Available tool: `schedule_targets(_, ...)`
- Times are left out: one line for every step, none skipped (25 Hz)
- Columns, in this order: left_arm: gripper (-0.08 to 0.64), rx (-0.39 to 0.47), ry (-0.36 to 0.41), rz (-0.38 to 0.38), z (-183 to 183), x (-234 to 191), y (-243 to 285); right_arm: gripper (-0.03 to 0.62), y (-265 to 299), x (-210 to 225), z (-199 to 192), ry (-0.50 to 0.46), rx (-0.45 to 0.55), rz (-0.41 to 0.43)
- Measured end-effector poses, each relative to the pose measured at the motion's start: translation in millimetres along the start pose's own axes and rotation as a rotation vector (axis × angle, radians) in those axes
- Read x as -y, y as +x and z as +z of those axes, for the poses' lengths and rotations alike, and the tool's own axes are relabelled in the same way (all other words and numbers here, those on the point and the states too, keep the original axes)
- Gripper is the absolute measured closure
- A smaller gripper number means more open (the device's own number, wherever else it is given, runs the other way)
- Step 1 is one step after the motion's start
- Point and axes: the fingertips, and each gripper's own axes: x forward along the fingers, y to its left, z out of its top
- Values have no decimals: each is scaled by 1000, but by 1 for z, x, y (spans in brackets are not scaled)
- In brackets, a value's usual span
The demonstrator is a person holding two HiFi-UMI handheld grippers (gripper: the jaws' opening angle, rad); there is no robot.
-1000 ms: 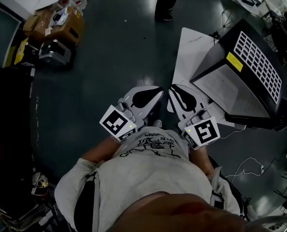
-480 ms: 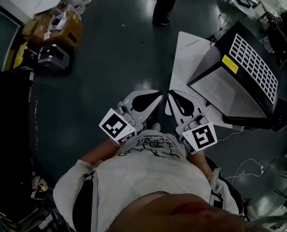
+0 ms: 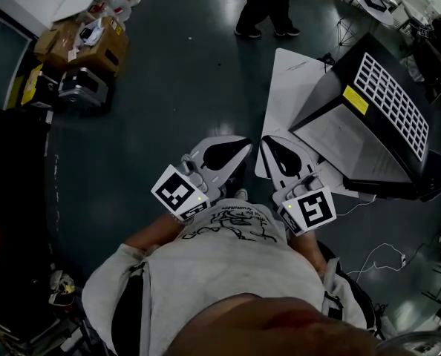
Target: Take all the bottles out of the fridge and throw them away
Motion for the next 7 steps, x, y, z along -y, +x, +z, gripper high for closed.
schedule_targets(551, -1, -3, 0, 0, -1, 0, 581, 1, 0, 1, -2, 1, 0)
schedule_targets(551, 0, -8, -1, -1, -1, 0, 581, 1, 0, 2, -7, 3, 0)
schedule_targets(551, 1, -15, -3, -1, -1, 0, 580, 1, 0, 2, -13, 4, 1)
schedule_targets(551, 4, -20, -5, -1, -1, 0, 581, 1, 0, 2, -18, 6, 1)
schedule_targets(551, 6, -22, -7, -1, -1, 1, 580, 1, 1, 3, -21, 6, 0)
schedule_targets(551, 8, -23, -8, -1, -1, 1, 581, 1, 3, 3, -22, 7, -2)
schedule_targets(551, 10, -23, -10, -1, -2, 2, 581, 1, 4, 2, -22, 8, -5)
